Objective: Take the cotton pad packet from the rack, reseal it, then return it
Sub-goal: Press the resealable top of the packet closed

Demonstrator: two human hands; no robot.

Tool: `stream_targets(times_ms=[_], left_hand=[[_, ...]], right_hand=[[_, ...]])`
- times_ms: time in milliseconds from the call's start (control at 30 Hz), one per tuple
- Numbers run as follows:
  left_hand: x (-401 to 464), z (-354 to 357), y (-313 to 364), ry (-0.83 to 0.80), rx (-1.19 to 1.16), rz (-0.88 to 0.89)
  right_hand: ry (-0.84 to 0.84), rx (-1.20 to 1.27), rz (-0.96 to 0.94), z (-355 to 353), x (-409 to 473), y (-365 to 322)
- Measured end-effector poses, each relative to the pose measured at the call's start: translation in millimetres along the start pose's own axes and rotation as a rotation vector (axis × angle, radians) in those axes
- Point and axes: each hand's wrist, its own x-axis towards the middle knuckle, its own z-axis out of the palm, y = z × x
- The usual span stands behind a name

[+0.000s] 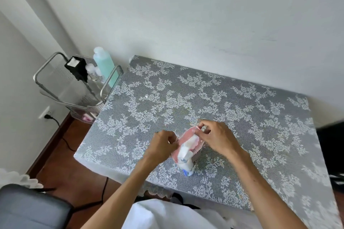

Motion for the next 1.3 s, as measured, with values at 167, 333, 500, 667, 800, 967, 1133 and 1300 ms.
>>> stream_targets(times_ms=[167, 333, 500, 667, 800, 967, 1133, 1300], left_hand=[[7, -11, 11, 0.059, 0.087, 0.132], [7, -13, 18, 0.074, 0.135, 0.165], [5, -14, 21, 0.089, 0.168, 0.189], [-2, -16, 18, 0.105, 0.142, 0.187], [-10, -20, 6, 0.115, 0.094, 0.114], [-13, -22, 5, 0.141, 0.051, 0.087], [-11, -25, 8, 0.147, -0.002, 0.079], [-20, -27, 3, 0.102, -0.027, 0.093]], right_hand=[[0.056, -0.044, 0.008, -6, -6, 1], [0.071, -0.030, -0.009, -4, -12, 3], [0.074, -0.087, -0.085, -4, -12, 0], [0.065, -0.022, -0.050, 1, -15, 3], [0.089, 0.012, -0.028, 1, -19, 4], [0.072, -0.007, -0.014, -1, -23, 3], [0.077, -0.043, -0.015, 1, -28, 3], [0.087, -0.010, 0.034, 2, -34, 8]])
